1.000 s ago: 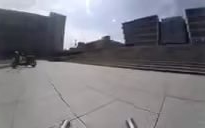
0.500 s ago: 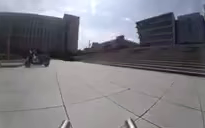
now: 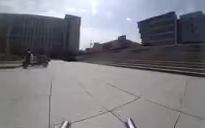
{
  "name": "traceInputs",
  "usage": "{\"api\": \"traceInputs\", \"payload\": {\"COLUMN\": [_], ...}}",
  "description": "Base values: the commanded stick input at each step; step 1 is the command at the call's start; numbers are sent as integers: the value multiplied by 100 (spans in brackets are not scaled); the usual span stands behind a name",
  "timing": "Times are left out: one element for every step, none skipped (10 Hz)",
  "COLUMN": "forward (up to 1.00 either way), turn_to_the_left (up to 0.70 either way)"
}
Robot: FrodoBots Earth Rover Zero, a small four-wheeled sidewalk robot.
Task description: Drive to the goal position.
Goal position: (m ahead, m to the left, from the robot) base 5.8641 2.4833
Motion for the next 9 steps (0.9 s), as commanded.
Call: {"api": "traceInputs", "payload": {"forward": [100, 100, 100, 100, 100, 100, 100, 100, 100], "turn_to_the_left": [0, 0, 0, 0, 0, 0, 0, 0, 0]}}
